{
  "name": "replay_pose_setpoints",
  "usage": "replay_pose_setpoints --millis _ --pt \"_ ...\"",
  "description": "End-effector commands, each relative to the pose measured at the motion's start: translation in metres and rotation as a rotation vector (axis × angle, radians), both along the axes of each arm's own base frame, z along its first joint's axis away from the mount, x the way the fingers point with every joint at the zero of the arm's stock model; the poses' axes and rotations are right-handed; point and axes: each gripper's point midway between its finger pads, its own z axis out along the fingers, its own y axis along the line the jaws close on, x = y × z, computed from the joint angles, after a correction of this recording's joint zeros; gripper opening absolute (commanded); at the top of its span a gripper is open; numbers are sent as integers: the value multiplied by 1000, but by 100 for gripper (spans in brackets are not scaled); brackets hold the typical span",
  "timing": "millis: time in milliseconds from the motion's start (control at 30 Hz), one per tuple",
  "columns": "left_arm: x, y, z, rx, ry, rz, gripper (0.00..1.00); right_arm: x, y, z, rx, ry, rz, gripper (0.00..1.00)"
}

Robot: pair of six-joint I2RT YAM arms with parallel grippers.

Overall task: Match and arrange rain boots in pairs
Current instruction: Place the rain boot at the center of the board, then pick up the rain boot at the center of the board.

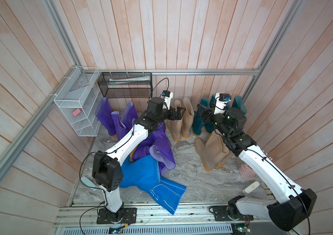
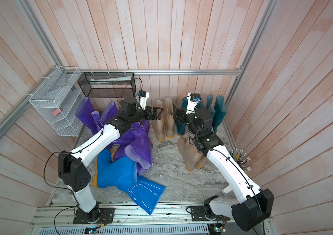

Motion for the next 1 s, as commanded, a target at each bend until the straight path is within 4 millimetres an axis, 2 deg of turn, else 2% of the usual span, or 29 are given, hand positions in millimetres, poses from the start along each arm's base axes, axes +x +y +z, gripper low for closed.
replay_pose_setpoints --millis 0,67,167,233,300,400,467,533,700,833,900,967 --pt "-20 48 46 17 -91 79 100 -35 36 -14 -103 -23 102 76" --pt "-26 85 44 10 -76 170 100 -63 64 -24 -129 -49 198 77" --pt "-40 145 30 -24 -42 319 100 -109 107 -55 -218 -71 361 83" --pt "-50 179 3 -29 3 395 100 -132 133 -82 -278 -50 447 88" --pt "-63 200 -19 -16 39 438 100 -146 153 -108 -329 -14 530 91" --pt "-76 225 -48 10 91 486 100 -150 171 -136 -396 37 589 98" --pt "-81 235 -59 16 105 502 100 -149 176 -147 -431 53 598 98" --pt "-85 242 -62 17 100 513 100 -149 179 -148 -434 55 611 98" --pt "-86 245 -70 5 86 517 100 -163 188 -143 -401 60 677 98" --pt "-84 252 -81 -14 94 551 100 -165 202 -154 -413 94 712 98" --pt "-84 255 -86 -16 108 562 100 -166 208 -163 -422 113 725 98" --pt "-86 256 -90 -25 115 562 100 -155 207 -168 -429 126 668 98"
